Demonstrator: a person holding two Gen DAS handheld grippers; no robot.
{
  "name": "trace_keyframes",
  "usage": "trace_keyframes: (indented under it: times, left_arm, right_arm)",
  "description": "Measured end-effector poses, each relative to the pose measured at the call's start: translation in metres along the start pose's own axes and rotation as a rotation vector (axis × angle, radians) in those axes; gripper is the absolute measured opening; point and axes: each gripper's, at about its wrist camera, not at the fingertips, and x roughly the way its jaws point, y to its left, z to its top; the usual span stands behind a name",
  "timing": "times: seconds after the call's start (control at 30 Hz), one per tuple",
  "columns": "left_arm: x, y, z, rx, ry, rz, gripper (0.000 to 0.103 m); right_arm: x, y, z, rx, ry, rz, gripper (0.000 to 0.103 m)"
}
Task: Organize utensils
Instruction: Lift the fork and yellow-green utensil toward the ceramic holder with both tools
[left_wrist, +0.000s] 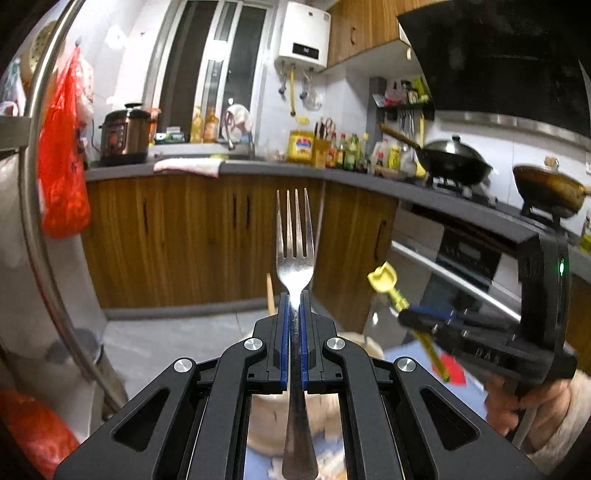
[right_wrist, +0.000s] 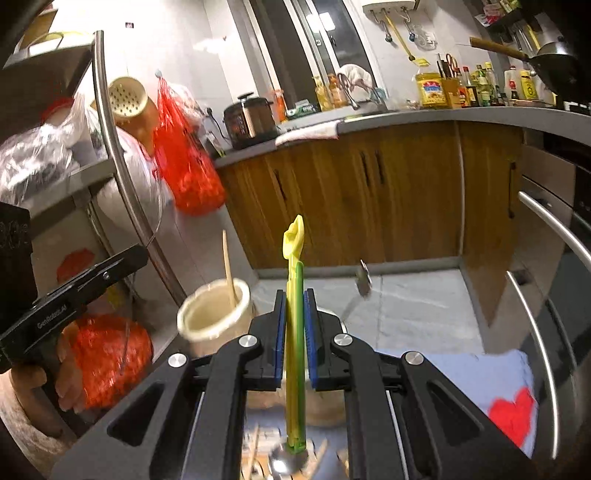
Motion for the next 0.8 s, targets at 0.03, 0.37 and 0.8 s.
trace_keyframes:
  times: [0.03,0.37,0.8]
  left_arm:
    - [0.005,0.002,0.005,-0.012,-0.016,0.002,0.005]
    - [0.046,0.006,0.012,-0.047,-0.065,0.034,0.005]
    - [0.067,0.02,-0.001,-0.066,-0.115,0.088,0.005]
  right_arm:
    - [0.004,-0.001,0.004,0.005,-0.014,0.007,0.009]
    - [0.048,-0.017,0.012,0.096,-0.094,0.103,0.009]
    - [0.074,-0.026,-0.009,0.106,-0.089,0.043,0.009]
